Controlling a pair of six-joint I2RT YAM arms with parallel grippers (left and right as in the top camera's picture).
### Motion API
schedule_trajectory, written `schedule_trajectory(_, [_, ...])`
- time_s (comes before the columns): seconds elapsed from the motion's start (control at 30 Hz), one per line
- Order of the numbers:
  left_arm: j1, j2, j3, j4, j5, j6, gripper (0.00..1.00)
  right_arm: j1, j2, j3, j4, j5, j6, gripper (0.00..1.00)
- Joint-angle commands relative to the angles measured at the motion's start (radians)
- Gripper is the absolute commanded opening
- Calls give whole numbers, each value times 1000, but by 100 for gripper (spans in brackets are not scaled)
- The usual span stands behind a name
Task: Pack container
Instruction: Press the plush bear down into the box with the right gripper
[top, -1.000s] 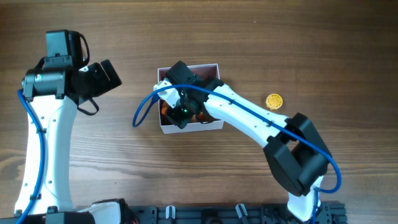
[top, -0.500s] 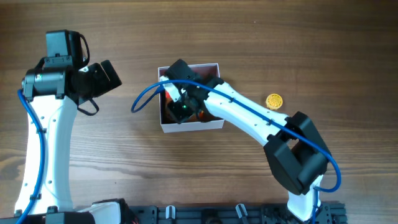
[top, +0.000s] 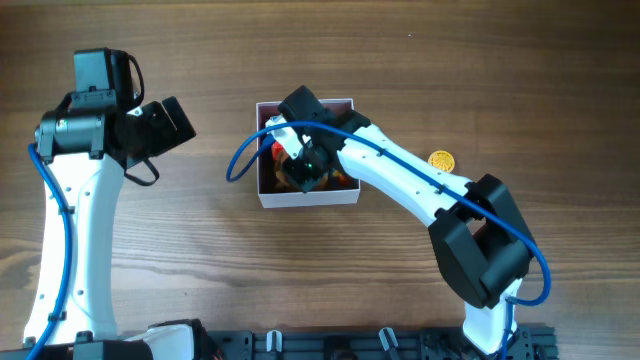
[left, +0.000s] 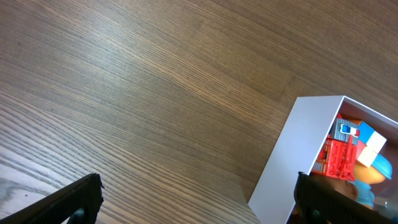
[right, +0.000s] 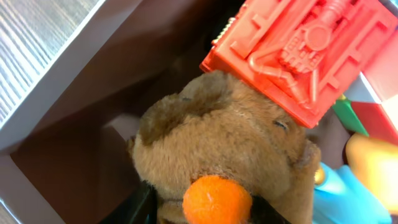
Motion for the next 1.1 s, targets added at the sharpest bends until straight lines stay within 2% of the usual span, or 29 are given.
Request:
schedule_trajectory(0.0, [6,7,-7,-1,16,13,100,-7,97,-37,-5,89,-265,36])
schedule_trajectory(0.1, [6,7,-7,-1,16,13,100,11,97,-37,-7,74,-398,39])
schedule_trajectory(0.17, [6,7,-7,-1,16,13,100,39,97,-37,-6,10,-509,46])
schedule_trajectory(0.27, [6,7,-7,-1,16,13,100,68,97,-37,7,-63,-560,50])
schedule_trajectory(0.57, [6,7,-7,0,16,13,100,154,91,-34,66,-71,-532,52])
schedule_trajectory(0.8, [6,7,-7,0,16,13,100,158,16,-34,55,-70,-531,52])
schedule_trajectory(0.9, [6,7,-7,0,16,13,100,158,-27,-34,35,-48,-532,57])
schedule_trajectory(1.07, [6,7,-7,0,16,13,100,158,-81,-34,-6,-36,-533,60])
